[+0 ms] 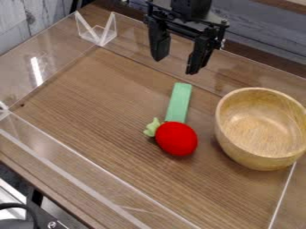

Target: Move the red object to the right side of the table

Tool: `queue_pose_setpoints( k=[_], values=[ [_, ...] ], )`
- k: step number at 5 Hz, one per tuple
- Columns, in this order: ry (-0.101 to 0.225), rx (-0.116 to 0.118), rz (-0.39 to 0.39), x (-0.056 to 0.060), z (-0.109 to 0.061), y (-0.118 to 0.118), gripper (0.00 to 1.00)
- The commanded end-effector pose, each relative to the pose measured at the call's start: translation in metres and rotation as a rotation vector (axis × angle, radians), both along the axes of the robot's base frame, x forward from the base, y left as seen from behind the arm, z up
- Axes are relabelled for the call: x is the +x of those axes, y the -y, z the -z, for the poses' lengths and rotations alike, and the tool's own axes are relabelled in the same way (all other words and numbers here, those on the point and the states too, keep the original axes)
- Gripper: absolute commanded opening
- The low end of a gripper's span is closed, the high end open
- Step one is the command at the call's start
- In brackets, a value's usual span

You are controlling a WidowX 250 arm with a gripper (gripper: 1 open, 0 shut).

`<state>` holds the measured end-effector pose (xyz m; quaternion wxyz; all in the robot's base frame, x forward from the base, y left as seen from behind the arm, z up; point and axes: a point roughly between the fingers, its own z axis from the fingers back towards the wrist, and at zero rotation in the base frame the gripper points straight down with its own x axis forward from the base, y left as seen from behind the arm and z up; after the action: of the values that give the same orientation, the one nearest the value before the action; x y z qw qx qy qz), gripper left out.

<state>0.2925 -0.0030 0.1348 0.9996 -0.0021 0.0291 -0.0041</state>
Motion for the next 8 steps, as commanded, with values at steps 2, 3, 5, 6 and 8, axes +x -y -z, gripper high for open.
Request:
queue_pose_setpoints(
  k=[2, 3, 5, 6, 8],
  values=[
    [0.113, 0.005, -0.027, 0.041, 0.003, -0.028, 1.0],
    [0.176, 0.016, -0.076, 0.042, 0.003, -0.051, 1.0],
    [0.266, 0.017, -0.082, 0.061, -0.002, -0.089, 1.0],
    [0.283, 0.008, -0.061, 0.075, 0.0, -0.096, 1.0],
    [0.282, -0.006, -0.005, 0.073, 0.021, -0.093, 1.0]
  ],
)
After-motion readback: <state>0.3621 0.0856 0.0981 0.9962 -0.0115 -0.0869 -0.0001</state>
